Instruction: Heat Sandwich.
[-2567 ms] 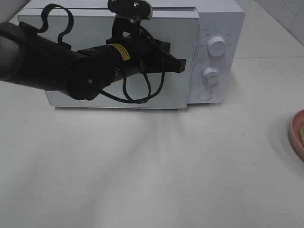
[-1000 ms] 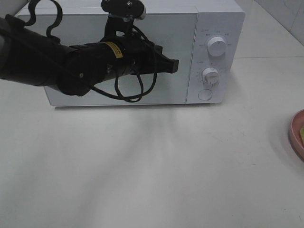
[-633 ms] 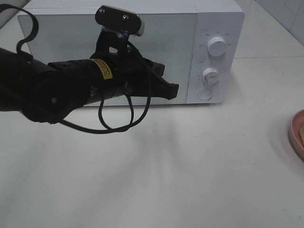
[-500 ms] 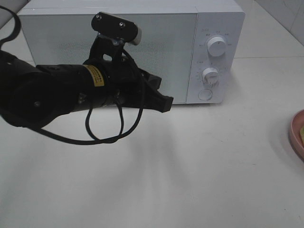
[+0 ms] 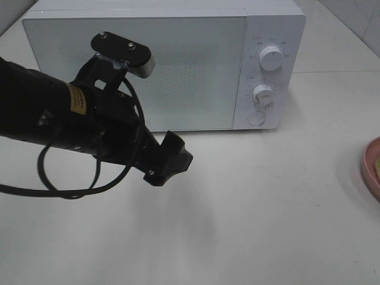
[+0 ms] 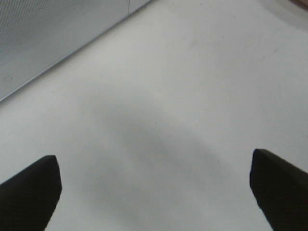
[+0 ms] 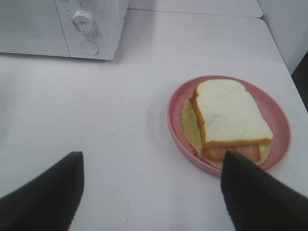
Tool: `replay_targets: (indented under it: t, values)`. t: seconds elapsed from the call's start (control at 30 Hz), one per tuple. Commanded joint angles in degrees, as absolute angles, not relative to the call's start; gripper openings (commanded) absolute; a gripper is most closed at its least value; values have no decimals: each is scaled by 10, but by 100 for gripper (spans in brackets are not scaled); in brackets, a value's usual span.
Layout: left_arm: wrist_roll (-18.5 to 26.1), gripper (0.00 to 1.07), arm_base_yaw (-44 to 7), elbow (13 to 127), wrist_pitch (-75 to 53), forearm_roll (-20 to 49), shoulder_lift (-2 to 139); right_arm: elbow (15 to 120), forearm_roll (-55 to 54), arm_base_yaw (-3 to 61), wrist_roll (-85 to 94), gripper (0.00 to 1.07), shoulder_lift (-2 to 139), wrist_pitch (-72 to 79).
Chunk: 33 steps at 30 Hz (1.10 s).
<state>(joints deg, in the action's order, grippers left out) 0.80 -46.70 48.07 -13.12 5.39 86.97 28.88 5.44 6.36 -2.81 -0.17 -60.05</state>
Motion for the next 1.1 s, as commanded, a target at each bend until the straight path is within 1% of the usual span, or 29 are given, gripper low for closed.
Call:
replay_targets:
  t: [0.03,0.1,0.13,0.17,0.2,0.23,0.33,0.37,0.43,0.47,0.53,0.57,0.6,0.63,0.67,0.7,0.87,0.9,0.93,0.97,1.0,1.03,1.07,1.1]
  values:
    - [5,99,-454,479,-174,50,846,289,55,60,-26,76,-16,-596]
    - [0,99,-434,479,-199,53,833,289,55,60,-26,76,-16,-596]
    - [0,99,-406,480,-233,58,819,289,55,60,-26,76,-16,-596]
    - [4,99,-390,481,-252,60,811,289,55,60,-26,76,-16,-596]
    - [4,99,-390,481,-252,60,811,289,55,60,-26,76,-16,-596]
    - [5,99,-377,483,-266,62,803,289,55,60,-26,76,-16,-596]
    - [7,99,-317,483,-314,61,773,289,55,60,-26,76,-16,-596]
    - [7,99,-317,483,-314,61,773,289,55,60,-26,76,-16,-596]
    - [7,99,-289,483,-331,61,759,289,55,60,-26,76,-16,-596]
    - [7,99,-260,483,-346,60,744,289,55,60,-26,76,-16,-596]
    - [7,99,-229,483,-365,60,729,289,55,60,-26,76,-16,-596]
    - [7,99,-229,483,-365,60,729,289,55,60,-26,76,-16,-596]
    - [7,99,-217,483,-372,60,721,289,55,60,-26,76,-16,-596]
    - [7,99,-189,483,-394,56,708,289,55,60,-26,76,-16,-596]
    - [7,99,-174,483,-406,54,701,289,55,60,-26,76,-16,-596]
    - [7,99,-174,483,-406,54,701,289,55,60,-26,76,-16,-596]
    - [7,99,-96,483,-482,33,662,289,55,60,-26,76,-16,-596]
    - [7,99,-96,483,-482,33,662,289,55,60,-26,76,-16,-596]
    - [7,99,-85,483,-493,29,657,289,55,60,-26,76,-16,-596]
    - [7,99,-60,483,-517,15,642,289,55,60,-26,76,-16,-596]
    - [7,99,-47,483,-529,8,635,289,55,60,-26,76,-16,-596]
    - [6,99,-36,483,-537,0,626,289,55,60,-26,76,-16,-596]
    - [6,99,-36,483,-537,0,626,289,55,60,-26,76,-16,-596]
    - [6,99,-21,483,-547,0,617,289,55,60,-26,76,-16,-596]
